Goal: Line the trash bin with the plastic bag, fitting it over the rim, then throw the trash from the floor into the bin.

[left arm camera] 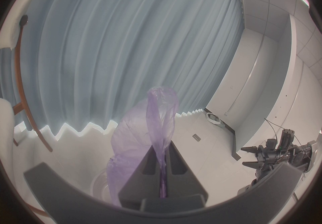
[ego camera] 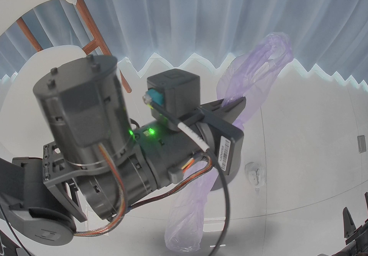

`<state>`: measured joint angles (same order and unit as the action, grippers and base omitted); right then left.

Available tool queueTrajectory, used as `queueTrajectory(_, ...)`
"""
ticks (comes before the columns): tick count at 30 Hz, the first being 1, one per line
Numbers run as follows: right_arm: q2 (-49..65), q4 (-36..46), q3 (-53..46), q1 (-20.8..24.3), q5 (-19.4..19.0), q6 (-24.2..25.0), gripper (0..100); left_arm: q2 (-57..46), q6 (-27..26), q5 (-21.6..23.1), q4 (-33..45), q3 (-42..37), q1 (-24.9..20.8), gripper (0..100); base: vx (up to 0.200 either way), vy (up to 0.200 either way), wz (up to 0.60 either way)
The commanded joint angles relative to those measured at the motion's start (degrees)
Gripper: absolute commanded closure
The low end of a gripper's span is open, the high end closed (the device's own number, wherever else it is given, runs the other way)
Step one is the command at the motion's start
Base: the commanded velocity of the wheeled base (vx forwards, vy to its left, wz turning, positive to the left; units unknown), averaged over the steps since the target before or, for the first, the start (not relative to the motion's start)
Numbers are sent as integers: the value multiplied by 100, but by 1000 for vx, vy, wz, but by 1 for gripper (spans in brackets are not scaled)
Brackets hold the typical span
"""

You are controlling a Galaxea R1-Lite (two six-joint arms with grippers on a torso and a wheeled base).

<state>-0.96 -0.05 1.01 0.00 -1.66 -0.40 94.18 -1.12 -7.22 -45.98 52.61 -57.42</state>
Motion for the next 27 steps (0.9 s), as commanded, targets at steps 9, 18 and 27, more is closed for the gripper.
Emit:
queueTrajectory(9, 96, 5, -101, 0, -1, -4, 0, -533, 270, 10, -16, -726, -323, 100, 0, 0, 0)
queueTrajectory(18, 96, -4, -101, 0, -1, -13, 0, -779, 420, -8, 10, -841, -551, 100, 0, 0, 0)
queueTrajectory(27, 96, 5, -101, 0, -1, -13, 0, -832, 587, -17, 2, -1429, -428, 100, 0, 0, 0)
